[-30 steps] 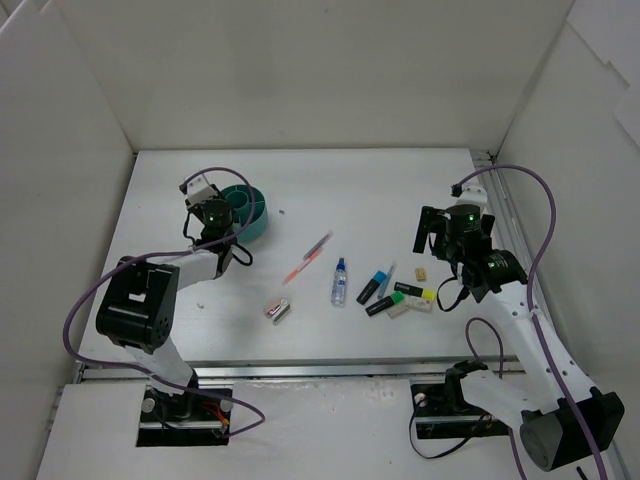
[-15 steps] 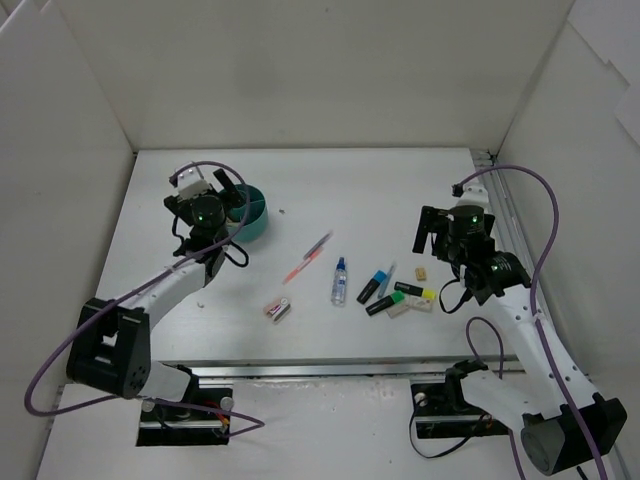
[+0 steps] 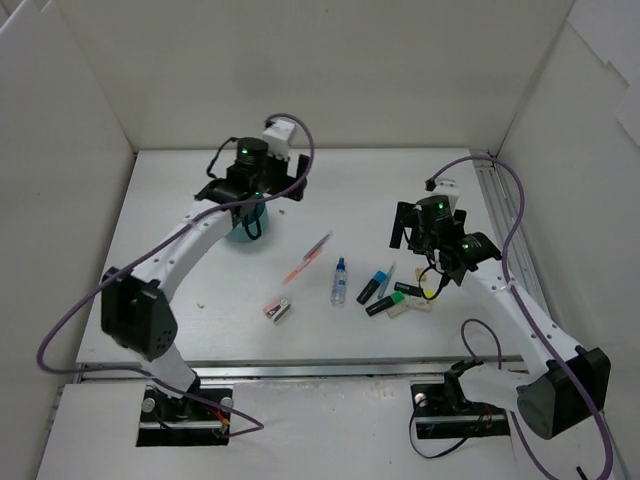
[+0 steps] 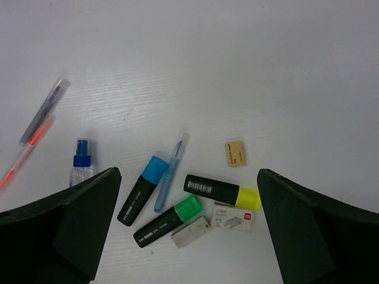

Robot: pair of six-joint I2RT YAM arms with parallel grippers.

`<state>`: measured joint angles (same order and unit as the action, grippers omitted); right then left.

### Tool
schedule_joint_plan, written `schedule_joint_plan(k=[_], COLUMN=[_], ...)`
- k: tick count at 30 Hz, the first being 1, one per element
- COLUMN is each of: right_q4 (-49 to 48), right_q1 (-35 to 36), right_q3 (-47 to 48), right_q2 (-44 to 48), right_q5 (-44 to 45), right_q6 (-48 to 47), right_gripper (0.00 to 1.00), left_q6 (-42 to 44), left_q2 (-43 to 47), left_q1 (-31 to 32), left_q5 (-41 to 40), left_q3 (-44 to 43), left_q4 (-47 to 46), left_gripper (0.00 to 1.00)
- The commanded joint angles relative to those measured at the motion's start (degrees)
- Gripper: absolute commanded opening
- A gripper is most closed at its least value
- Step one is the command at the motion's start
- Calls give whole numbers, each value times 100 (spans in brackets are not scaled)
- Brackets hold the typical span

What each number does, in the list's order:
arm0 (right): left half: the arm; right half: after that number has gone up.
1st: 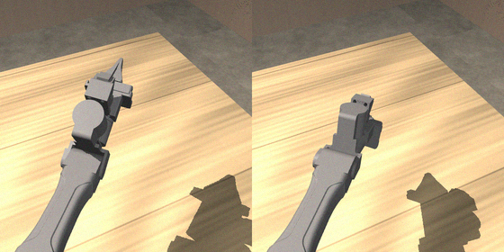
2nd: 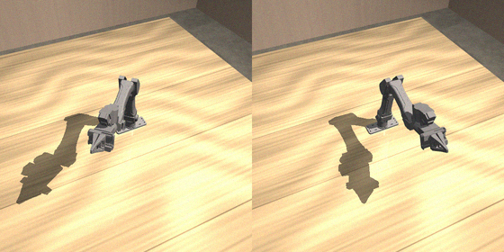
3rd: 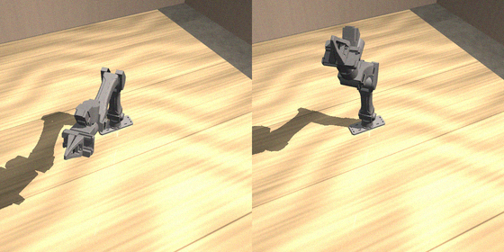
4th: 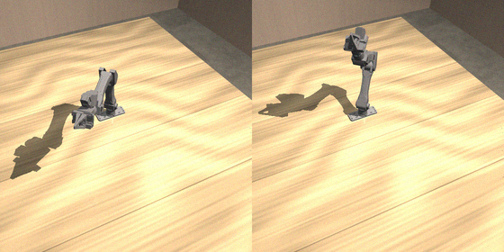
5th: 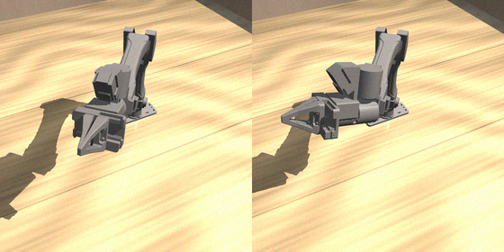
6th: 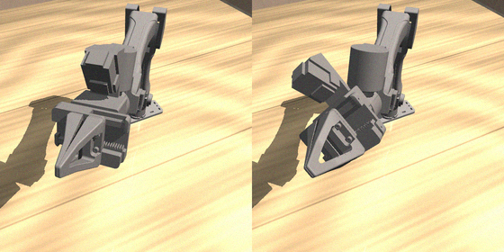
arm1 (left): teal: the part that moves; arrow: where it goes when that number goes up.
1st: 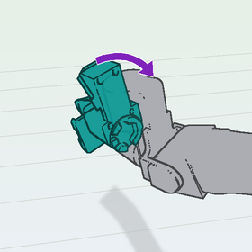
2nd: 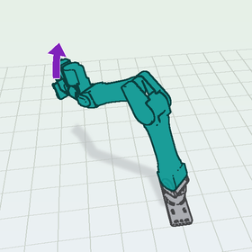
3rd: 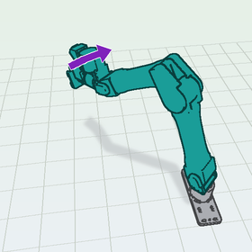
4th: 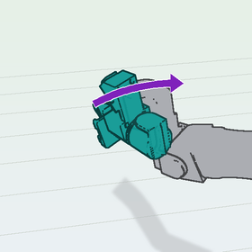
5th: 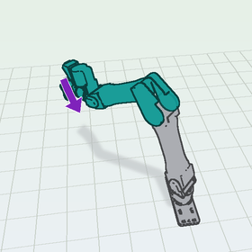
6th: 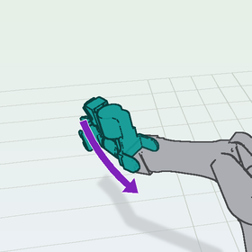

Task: Sort the stationery into containers
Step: Place the pen in the storage box, then pick up the pen from the center of the board.

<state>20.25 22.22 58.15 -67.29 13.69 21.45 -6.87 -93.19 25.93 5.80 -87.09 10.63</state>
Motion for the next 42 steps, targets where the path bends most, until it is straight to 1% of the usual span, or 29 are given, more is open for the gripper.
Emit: schedule_joint_plan(k=[1, 3, 4, 6, 7, 10, 12, 15, 20, 22, 24, 25, 27, 28, 29, 30, 31, 34, 36, 37, 40, 42], right_q4=[-101, -48, 40, 110, 198, 391, 444, 506, 515, 506, 515, 515, 506, 515, 506, 515, 515, 515, 515, 506, 515, 515], right_q1=[-199, -323, -532, -683, -762, -964, -1044, -1202, -1343, -1351, -1387, -1404, -1430, -1431, -1448, -1448, -1448, -1475, -1483, -1492, -1518, -1518], right_q3=[21, -111, -146, -269, -295, -331, -322, -313, -330, -357, -357, -357, -348, -348, -357, -357, -366, -392, -401, -418, -427, -419], right_q2=[487, 628, 777, 936, 971, 955, 850, 726, 585, 541, 532, 524, 515, 523, 515, 515, 515, 541, 567, 568, 620, 629], right_q5=[318, 222, 161, 72, 63, -59, -130, -306, -420, -420, -429, -429, -438, -438, -446, -446, -455, -420, -385, -376, -359, -341], right_q6=[526, 623, 641, 641, 658, 632, 606, 527, 404, 386, 377, 377, 360, 360, 342, 333, 342, 307, 307, 307, 307, 307], right_gripper=[98, 98, 98, 98, 98, 98, 98, 98, 98, 98, 98, 98, 98, 98, 98, 98, 98, 98, 98, 98, 98, 98], left_q6=[931, 1108, 1118, 1092, 1074, 978, 942, 907, 951, 1021, 1065, 1083, 1074, 1065, 1065, 1048, 1030, 978, 934, 873, 828, 828], left_q2=[-892, -1427, -1587, -2149, -2342, -3211, -3381, -3417, -3408, -3452, -3539, -3574, -3680, -3715, -3768, -3803, -3829, -4022, -4119, -4181, -4120, -4102], left_q1=[507, 571, 649, 650, 650, 755, 755, 755, 808, 878, 939, 940, 993, 993, 993, 993, 993, 993, 993, 993, 993, 993], left_q5=[256, 176, 210, 316, 421, 308, 264, 114, -27, -53, -167, -306, -369, -378, -378, -387, -370, -387, -361, -308, -238, -220], left_q3=[-867, -1160, -1483, -1880, -2265, -2960, -3103, -2928, -2620, -2559, -2559, -2567, -2620, -2638, -2664, -2690, -2708, -2875, -3015, -3016, -2928, -2910], left_q4=[1300, 1397, 1441, 1757, 1862, 2406, 2478, 2312, 2198, 2215, 2259, 2268, 2312, 2338, 2355, 2356, 2356, 2487, 2592, 2619, 2515, 2479], left_gripper=[99, 100, 99, 100, 100, 99, 100, 97, 79, 79, 76, 73, 70, 66, 65, 62, 56, 48, 46, 41, 34, 32])
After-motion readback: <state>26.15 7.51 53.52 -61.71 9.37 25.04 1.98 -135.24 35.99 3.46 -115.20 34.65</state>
